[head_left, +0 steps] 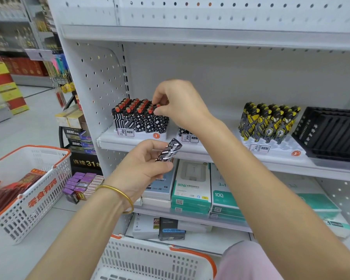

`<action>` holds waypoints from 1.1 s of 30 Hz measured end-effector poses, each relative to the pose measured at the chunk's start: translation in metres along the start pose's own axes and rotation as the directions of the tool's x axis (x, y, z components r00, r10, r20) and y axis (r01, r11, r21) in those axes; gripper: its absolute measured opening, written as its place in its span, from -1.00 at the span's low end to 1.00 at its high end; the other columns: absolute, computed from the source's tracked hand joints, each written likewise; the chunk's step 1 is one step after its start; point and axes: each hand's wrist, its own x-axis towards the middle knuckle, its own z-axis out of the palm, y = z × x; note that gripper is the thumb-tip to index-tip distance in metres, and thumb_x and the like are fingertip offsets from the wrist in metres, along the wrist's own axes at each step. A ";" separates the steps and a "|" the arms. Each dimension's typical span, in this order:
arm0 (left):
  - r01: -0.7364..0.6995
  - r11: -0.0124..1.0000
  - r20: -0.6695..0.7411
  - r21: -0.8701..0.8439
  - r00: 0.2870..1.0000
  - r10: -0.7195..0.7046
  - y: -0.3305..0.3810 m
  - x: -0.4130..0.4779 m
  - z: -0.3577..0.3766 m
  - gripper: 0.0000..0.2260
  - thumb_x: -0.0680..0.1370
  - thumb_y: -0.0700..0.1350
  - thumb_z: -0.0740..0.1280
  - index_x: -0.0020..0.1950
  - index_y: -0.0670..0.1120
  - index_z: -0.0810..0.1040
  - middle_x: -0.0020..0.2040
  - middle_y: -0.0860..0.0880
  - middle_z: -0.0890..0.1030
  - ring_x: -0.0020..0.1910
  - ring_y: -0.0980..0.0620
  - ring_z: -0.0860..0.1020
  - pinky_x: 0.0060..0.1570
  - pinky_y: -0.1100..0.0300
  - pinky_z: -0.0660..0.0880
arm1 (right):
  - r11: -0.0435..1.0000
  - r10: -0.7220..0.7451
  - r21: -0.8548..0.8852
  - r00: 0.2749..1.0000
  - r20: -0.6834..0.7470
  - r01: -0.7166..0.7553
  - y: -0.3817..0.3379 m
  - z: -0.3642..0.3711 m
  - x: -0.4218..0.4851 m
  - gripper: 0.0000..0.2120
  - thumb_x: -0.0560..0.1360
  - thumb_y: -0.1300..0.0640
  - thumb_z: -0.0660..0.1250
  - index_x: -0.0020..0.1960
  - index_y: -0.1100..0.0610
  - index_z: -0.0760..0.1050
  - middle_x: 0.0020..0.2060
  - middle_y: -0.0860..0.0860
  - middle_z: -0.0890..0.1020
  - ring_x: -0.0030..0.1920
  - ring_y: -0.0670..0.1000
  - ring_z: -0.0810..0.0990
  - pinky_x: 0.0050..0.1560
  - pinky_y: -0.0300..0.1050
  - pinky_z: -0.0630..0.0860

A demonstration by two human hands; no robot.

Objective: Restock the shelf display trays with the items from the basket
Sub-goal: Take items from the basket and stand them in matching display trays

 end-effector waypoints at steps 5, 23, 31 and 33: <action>-0.126 0.966 0.003 0.224 0.992 0.128 0.002 -0.001 -0.002 -0.67 0.42 -0.44 0.37 -0.06 0.00 0.54 -0.19 0.05 0.56 -0.39 0.27 0.48 -0.32 0.41 0.47 | 0.999 0.003 -0.044 1.000 0.001 -0.003 -0.002 -0.001 -0.003 -0.86 0.41 0.17 0.43 -0.04 0.05 0.58 -0.16 -0.05 0.52 -0.07 0.05 0.56 -0.05 -0.04 0.53; -0.181 0.957 -0.008 0.227 0.982 0.188 0.014 -0.005 0.002 -0.65 0.42 -0.41 0.40 0.06 -0.01 0.55 0.01 -0.05 0.53 -0.14 0.07 0.50 -0.24 0.38 0.52 | 0.968 0.033 0.252 0.997 -0.074 -0.013 -0.001 -0.036 -0.056 -0.74 0.49 0.31 0.28 0.08 0.08 0.62 -0.19 -0.15 0.62 -0.19 -0.27 0.53 -0.05 -0.43 0.43; -0.210 0.965 -0.009 0.157 0.977 0.214 0.015 0.003 0.036 -0.49 0.37 -0.42 0.44 0.18 -0.01 0.39 -0.19 -0.08 0.64 -0.20 0.07 0.61 -0.05 0.14 0.56 | 0.927 -0.020 0.372 0.983 0.185 -0.051 0.032 -0.040 -0.107 -0.67 0.50 0.20 0.34 0.21 -0.09 0.52 -0.14 -0.03 0.56 -0.26 -0.14 0.48 -0.15 -0.35 0.42; -0.235 0.952 -0.003 0.196 0.971 0.240 0.013 0.008 0.049 -0.51 0.37 -0.39 0.45 0.13 0.02 0.37 -0.15 -0.09 0.62 -0.17 0.05 0.60 -0.09 0.18 0.54 | 0.938 0.009 0.340 0.987 0.162 -0.064 0.043 -0.043 -0.109 -0.71 0.46 0.23 0.38 0.15 0.00 0.56 -0.09 0.01 0.58 -0.24 -0.12 0.51 -0.12 -0.31 0.45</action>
